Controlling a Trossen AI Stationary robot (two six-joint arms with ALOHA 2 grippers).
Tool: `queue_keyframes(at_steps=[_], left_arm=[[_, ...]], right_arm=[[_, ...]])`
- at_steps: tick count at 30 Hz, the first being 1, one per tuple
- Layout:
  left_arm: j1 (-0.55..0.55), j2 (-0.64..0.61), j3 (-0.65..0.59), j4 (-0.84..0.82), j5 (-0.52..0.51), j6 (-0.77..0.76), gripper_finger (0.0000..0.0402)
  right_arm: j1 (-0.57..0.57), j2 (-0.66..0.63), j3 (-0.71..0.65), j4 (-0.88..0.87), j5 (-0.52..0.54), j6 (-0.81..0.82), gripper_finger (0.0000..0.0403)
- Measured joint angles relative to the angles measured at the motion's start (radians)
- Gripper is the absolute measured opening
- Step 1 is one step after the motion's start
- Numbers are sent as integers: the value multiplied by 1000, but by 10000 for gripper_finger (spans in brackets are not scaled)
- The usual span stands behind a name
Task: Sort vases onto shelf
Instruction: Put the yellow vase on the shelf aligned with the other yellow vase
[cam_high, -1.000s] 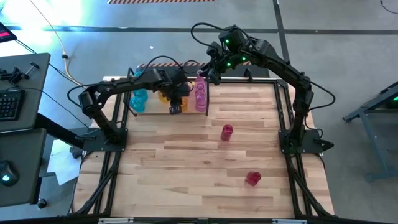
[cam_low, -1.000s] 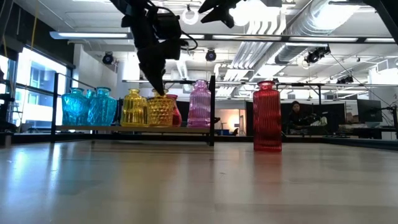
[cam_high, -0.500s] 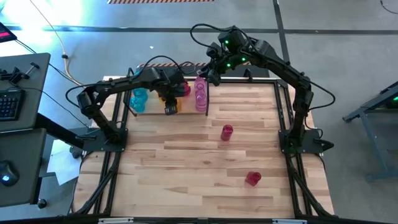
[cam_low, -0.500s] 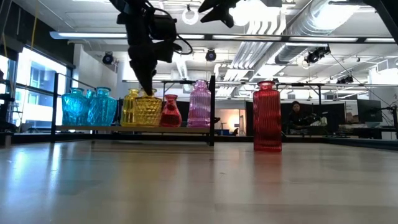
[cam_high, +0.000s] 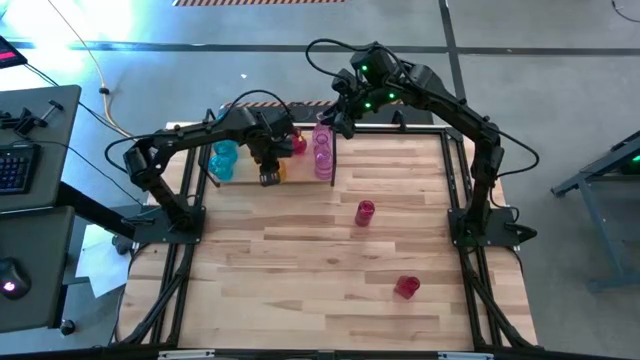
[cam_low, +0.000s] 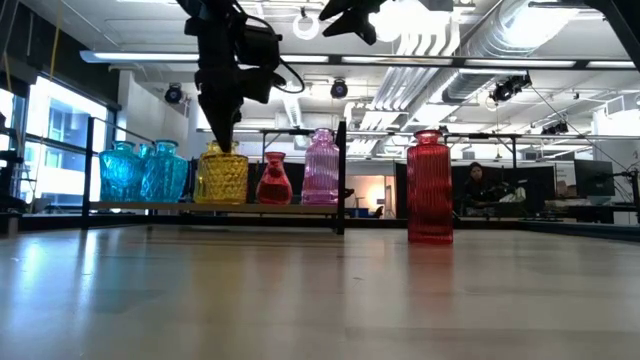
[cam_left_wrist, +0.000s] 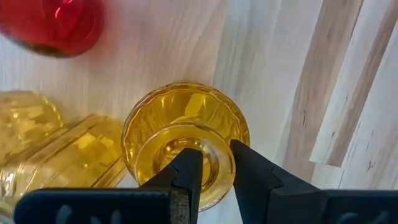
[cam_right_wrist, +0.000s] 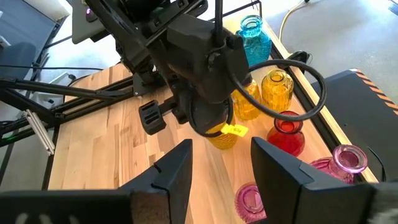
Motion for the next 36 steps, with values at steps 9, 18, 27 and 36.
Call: queue_keyframes(at_steps=[9, 18, 27, 36], left_arm=[[36, -81, -7, -9, -9, -12, 61], [52, -110, -24, -6, 22, -16, 61], [52, -259, -247, 71, 56, -48, 61], [59, -388, -305, 159, 69, -103, 61]], right_arm=[[2, -9, 0, -23, 0, -4, 144], [4, -25, 0, -24, 5, 0, 144], [12, -50, 0, -37, 49, 0, 144], [12, -53, 0, -25, 50, 1, 144]])
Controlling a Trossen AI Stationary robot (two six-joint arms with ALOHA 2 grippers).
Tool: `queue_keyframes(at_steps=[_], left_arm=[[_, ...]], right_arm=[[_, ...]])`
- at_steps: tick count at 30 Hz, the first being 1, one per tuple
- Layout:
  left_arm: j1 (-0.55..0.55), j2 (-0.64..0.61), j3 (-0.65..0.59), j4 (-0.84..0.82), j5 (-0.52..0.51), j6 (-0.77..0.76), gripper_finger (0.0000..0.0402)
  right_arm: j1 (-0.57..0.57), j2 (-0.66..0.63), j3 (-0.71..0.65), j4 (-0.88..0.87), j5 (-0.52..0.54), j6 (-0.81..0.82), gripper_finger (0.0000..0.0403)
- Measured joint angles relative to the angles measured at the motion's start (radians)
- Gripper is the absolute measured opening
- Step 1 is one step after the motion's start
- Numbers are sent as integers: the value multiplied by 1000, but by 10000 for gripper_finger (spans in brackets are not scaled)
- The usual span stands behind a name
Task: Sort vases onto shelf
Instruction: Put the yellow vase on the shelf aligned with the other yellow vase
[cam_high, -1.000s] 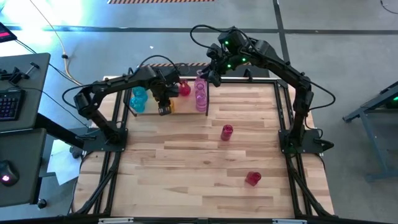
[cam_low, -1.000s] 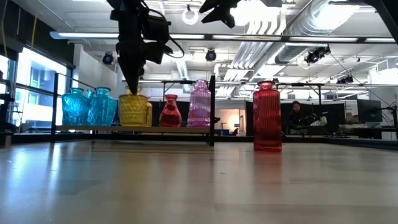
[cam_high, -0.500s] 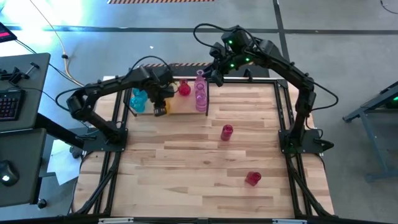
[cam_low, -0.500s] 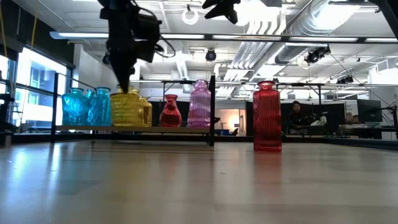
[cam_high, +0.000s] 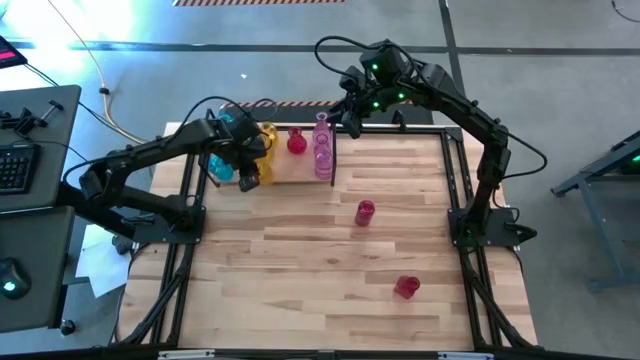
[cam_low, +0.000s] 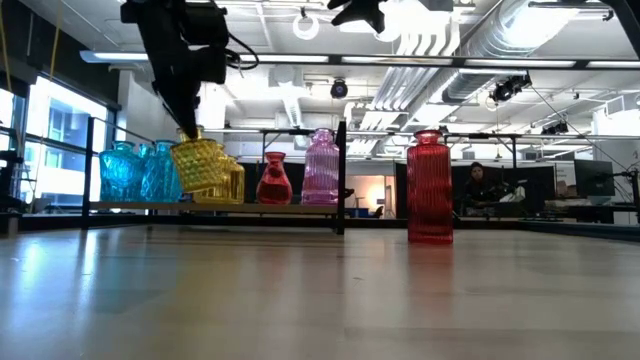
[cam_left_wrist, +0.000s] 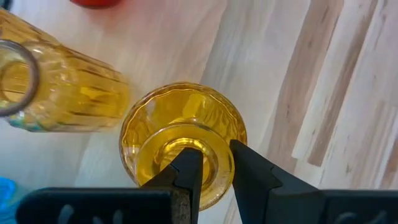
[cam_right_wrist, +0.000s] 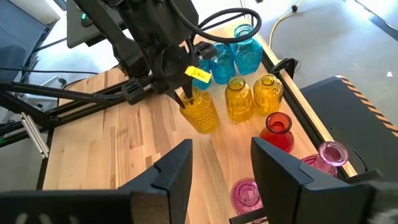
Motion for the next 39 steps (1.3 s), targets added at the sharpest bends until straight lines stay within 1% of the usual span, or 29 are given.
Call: queue_keyframes(at_steps=[8, 13, 20, 26, 32, 39], left_arm=[[0, 39, 0, 7, -22, 9, 61], [2, 73, 4, 20, -59, 10, 61], [8, 85, 13, 20, -60, 9, 61], [22, 89, 46, 23, -63, 8, 61], [62, 103, 47, 8, -50, -9, 61], [66, 125, 49, 1, -40, -8, 61]], right_arm=[[6, 0, 0, -1, 0, 7, 144], [14, 0, 0, -1, -1, 10, 144], [14, 0, 0, -7, -1, 8, 144], [14, 0, 0, -8, -1, 1, 144], [14, 0, 0, -8, -1, 0, 144], [14, 0, 0, -9, -1, 0, 144]])
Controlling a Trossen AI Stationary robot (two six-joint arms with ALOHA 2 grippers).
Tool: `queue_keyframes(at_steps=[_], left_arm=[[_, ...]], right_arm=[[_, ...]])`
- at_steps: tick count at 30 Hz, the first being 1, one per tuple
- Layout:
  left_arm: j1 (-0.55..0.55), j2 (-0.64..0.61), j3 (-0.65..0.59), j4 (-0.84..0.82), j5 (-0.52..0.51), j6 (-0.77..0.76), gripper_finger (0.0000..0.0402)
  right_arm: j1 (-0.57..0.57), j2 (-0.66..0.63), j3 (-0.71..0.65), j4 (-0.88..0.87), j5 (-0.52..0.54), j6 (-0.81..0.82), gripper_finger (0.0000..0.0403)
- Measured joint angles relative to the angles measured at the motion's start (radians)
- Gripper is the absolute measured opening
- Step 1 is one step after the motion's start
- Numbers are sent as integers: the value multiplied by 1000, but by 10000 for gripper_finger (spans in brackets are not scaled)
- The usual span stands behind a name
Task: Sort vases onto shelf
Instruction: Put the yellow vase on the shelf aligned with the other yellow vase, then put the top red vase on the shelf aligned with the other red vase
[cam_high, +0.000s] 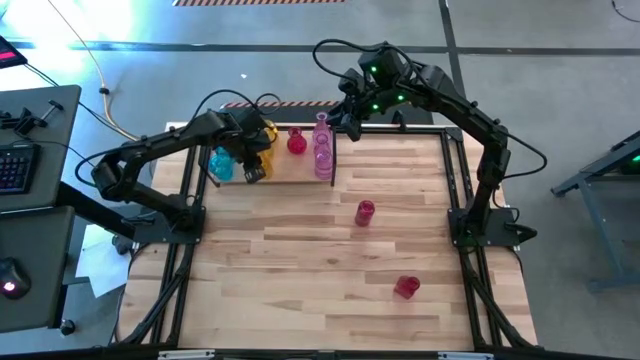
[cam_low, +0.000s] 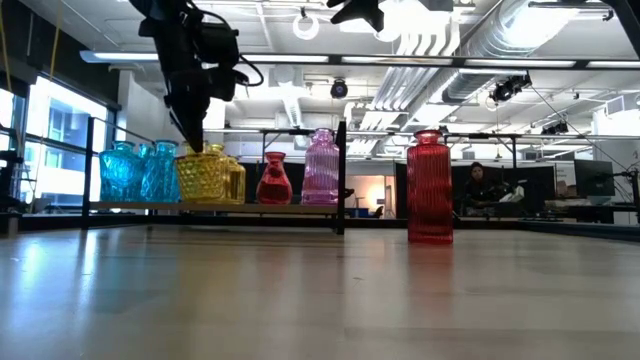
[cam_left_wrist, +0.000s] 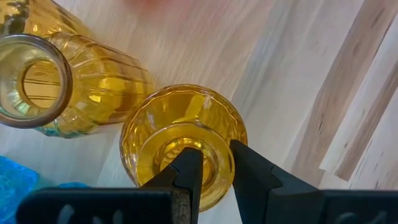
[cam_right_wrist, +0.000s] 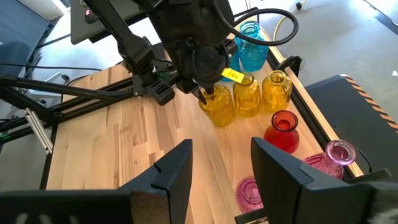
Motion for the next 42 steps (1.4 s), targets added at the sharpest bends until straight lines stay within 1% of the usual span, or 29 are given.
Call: queue_keyframes(at_steps=[6, 15, 21, 26, 38, 42], left_arm=[[0, 1, 0, 0, 4, 1, 67], [0, 3, 0, 0, 6, -6, 137], [-1, 3, 0, -1, 7, -10, 162], [-2, 7, 34, -22, 4, -20, 170], [-2, 5, 152, -49, -10, -19, 171], [-26, 5, 208, -55, -6, -27, 171]], right_arm=[[0, 0, 0, 0, 0, 0, 144], [0, 0, 0, 0, 0, 0, 144], [0, 0, 0, 0, 0, 0, 144], [0, 0, 0, 0, 0, 1, 144], [0, 0, 0, 0, 0, 2, 144], [0, 0, 0, 0, 0, 1, 144]])
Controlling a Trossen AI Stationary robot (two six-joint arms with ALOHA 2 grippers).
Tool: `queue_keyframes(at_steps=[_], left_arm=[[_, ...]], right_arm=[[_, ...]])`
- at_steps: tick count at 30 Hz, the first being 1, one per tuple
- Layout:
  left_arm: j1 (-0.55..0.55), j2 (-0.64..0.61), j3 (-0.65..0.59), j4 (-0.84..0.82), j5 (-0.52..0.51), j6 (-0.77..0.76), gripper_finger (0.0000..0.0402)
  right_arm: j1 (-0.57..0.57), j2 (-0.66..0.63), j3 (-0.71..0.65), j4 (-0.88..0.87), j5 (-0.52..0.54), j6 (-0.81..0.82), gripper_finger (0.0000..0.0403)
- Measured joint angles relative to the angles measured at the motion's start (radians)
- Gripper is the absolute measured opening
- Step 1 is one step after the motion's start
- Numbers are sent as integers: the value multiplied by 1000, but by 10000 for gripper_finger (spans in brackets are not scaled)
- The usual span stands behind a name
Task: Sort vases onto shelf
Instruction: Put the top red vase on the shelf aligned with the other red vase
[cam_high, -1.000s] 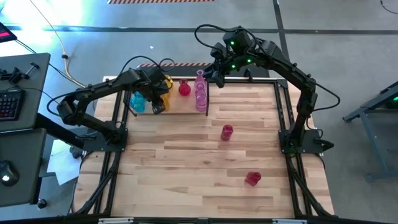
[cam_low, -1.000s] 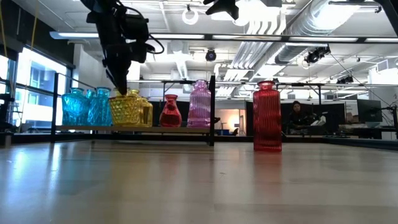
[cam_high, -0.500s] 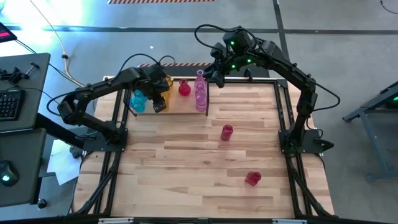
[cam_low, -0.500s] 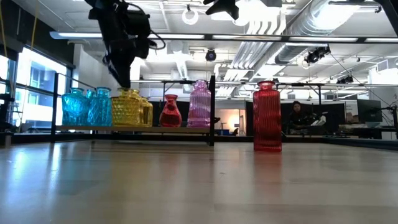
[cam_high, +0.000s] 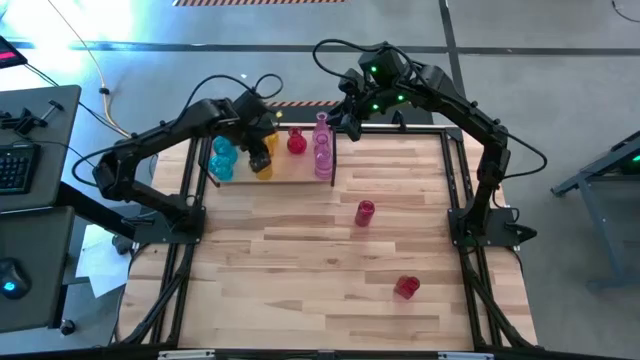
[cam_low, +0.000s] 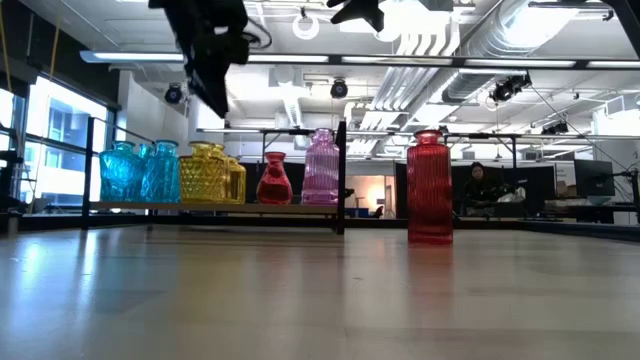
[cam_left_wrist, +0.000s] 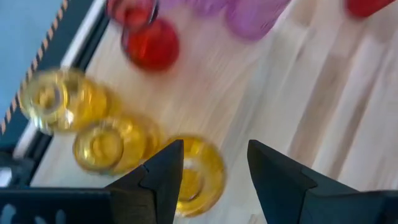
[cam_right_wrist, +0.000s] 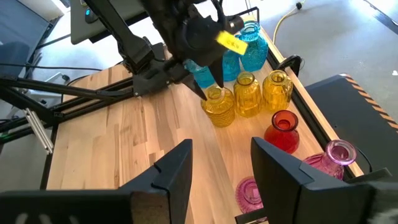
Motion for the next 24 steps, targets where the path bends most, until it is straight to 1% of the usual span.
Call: queue_keyframes(at_steps=[3, 6, 9, 11, 13, 15, 16, 17, 20, 22, 24], left_arm=[[-34, -1, 57, 2, 17, -9, 171], [-78, -6, 111, 4, 57, -44, 170], [-139, -38, 156, 6, 54, -64, 170], [-184, -76, 178, 22, 26, -84, 170], [-221, -126, 183, 35, -1, -112, 170], [-251, -184, 182, 39, -26, -156, 170], [-263, -215, 182, 39, -37, -182, 170], [-276, -246, 182, 39, -48, -209, 170], [-318, -336, 183, 47, -88, -289, 170], [-346, -393, 183, 48, -123, -323, 170], [-377, -444, 184, 49, -163, -348, 170]], right_arm=[[0, 0, 0, -7, 0, -13, 144], [1, 0, 0, -49, 0, -19, 144], [8, 0, 1, -160, 0, -9, 144], [17, 0, 1, -275, 9, 0, 144], [38, 0, 1, -407, 74, 6, 144], [67, 0, 0, -520, 178, 13, 144], [83, 0, -3, -514, 216, 28, 144], [99, -8, -17, -491, 229, 44, 144], [148, -32, -50, -459, 207, 67, 144], [175, -41, -78, -493, 223, 91, 144], [197, -43, -123, -506, 269, 116, 144]])
